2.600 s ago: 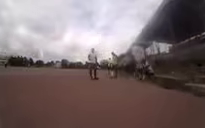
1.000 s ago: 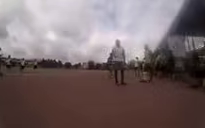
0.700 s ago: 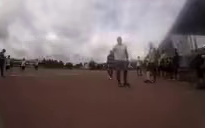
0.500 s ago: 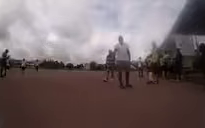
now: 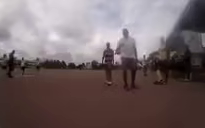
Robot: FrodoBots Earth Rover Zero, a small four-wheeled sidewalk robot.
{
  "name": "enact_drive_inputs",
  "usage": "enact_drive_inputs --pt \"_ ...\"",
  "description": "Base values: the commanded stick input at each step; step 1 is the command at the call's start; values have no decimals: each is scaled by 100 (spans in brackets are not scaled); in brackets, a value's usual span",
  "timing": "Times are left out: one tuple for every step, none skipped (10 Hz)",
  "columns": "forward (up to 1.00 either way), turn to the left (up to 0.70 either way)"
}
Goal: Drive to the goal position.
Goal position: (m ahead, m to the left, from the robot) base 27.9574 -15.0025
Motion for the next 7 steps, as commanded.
enact_drive_inputs --pt "44 0" --pt "0 0" --pt "0 0" --pt "0 0" --pt "0 0" --pt "0 0" --pt "0 0"
